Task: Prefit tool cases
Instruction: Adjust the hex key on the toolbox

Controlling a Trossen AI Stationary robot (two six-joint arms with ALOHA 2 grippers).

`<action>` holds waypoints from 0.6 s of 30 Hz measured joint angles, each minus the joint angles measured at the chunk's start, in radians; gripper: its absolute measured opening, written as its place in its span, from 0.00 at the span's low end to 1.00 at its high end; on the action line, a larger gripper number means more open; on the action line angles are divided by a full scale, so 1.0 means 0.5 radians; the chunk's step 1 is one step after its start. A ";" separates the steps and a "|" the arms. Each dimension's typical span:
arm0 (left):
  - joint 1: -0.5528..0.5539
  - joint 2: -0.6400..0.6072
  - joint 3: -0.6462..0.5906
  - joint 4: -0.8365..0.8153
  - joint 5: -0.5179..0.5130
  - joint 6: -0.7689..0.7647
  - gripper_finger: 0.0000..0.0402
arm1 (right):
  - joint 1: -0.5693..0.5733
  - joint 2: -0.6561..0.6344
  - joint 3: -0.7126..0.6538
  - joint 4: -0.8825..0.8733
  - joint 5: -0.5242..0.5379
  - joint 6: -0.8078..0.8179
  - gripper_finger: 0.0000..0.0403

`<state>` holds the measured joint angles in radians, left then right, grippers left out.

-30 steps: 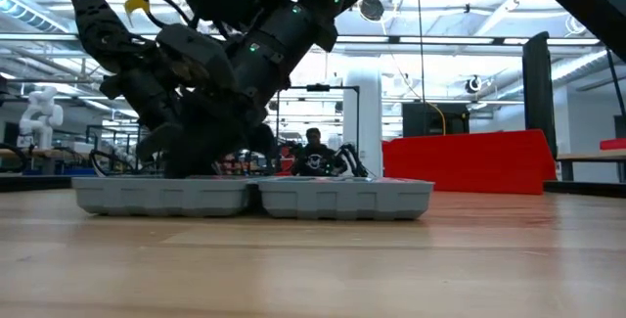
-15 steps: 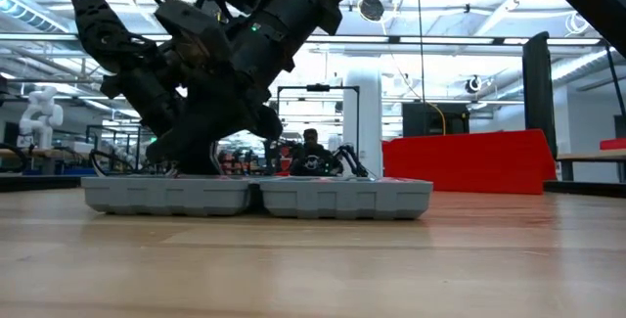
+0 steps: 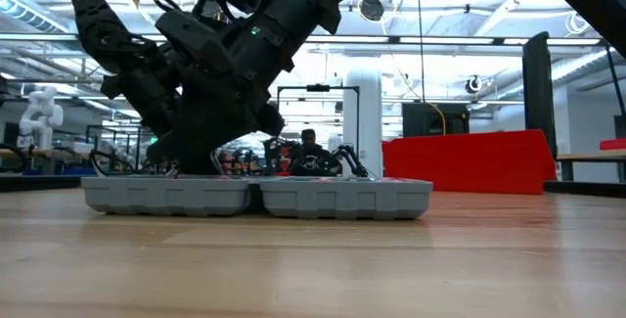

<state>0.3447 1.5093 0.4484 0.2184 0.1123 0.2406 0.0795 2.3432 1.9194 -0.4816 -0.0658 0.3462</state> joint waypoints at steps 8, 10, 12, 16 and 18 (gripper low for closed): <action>-0.001 0.000 -0.001 0.006 0.002 -0.050 0.00 | -0.003 0.051 0.001 0.015 -0.018 0.056 0.37; -0.001 0.000 -0.001 0.007 0.002 -0.050 0.00 | -0.003 0.052 0.001 0.030 -0.020 0.056 0.37; -0.001 0.000 -0.002 0.008 0.003 -0.051 0.00 | -0.004 0.052 0.001 0.051 -0.021 0.056 0.36; -0.001 0.000 -0.002 0.014 0.004 -0.052 0.00 | -0.016 0.055 0.001 0.075 -0.020 0.056 0.34; -0.001 0.000 -0.002 0.014 0.005 -0.052 0.00 | -0.025 0.073 0.005 0.083 -0.025 0.083 0.33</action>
<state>0.3443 1.5093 0.4477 0.2256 0.1150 0.2146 0.0668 2.3798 1.9221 -0.4404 -0.0784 0.3875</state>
